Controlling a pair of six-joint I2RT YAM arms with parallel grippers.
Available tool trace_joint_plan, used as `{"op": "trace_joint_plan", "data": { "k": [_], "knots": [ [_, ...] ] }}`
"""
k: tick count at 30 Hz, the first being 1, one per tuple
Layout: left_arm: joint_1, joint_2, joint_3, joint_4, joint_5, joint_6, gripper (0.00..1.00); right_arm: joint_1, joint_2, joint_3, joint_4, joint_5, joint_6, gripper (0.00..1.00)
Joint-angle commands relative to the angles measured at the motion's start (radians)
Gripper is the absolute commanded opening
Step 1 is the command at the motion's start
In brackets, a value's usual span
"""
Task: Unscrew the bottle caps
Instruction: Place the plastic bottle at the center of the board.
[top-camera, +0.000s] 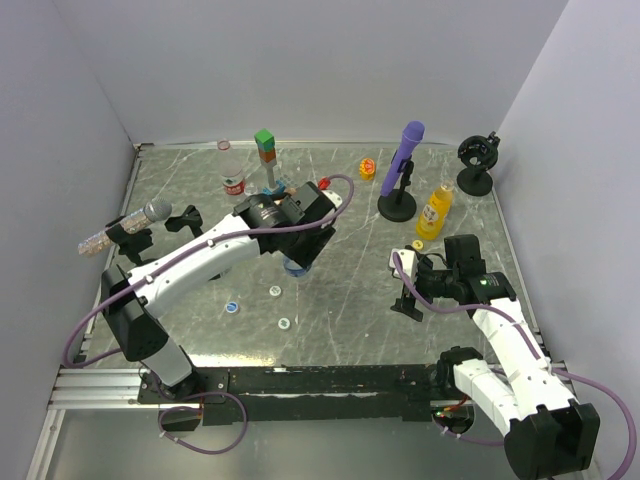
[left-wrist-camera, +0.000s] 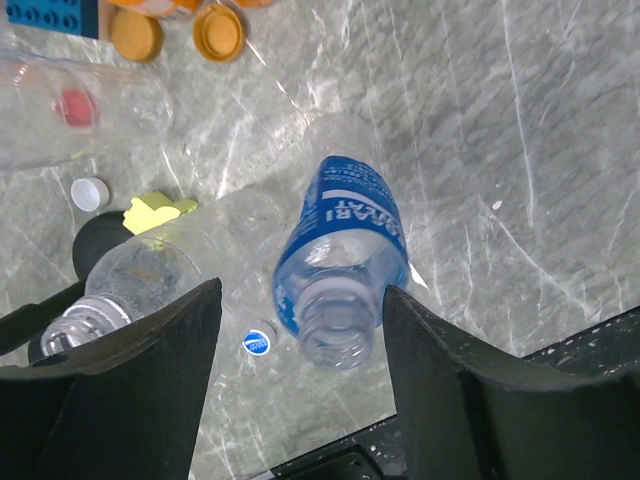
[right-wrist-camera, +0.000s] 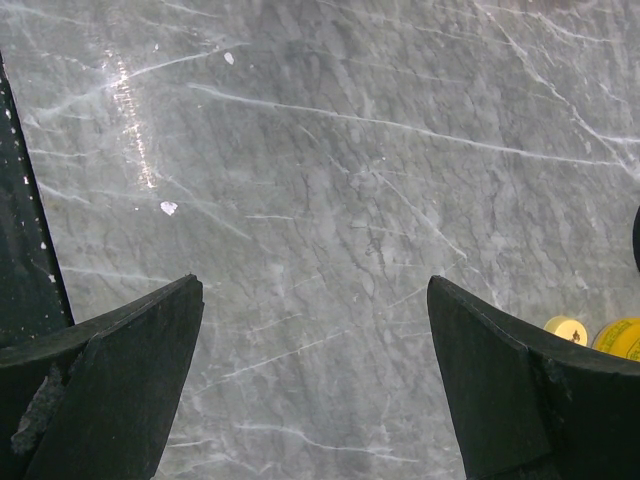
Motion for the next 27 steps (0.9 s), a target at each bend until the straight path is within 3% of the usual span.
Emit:
{"op": "trace_joint_plan", "data": {
  "k": [1,27],
  "knots": [
    [0.003,0.003,0.054,0.005,-0.030,0.012,0.69,-0.004,-0.009,0.008,0.000,-0.030,-0.018,0.99],
    [0.026,0.003,0.092,0.051,0.011,0.038,0.69,-0.004,-0.007,0.006,-0.003,-0.029,-0.020,0.99]
  ]
}}
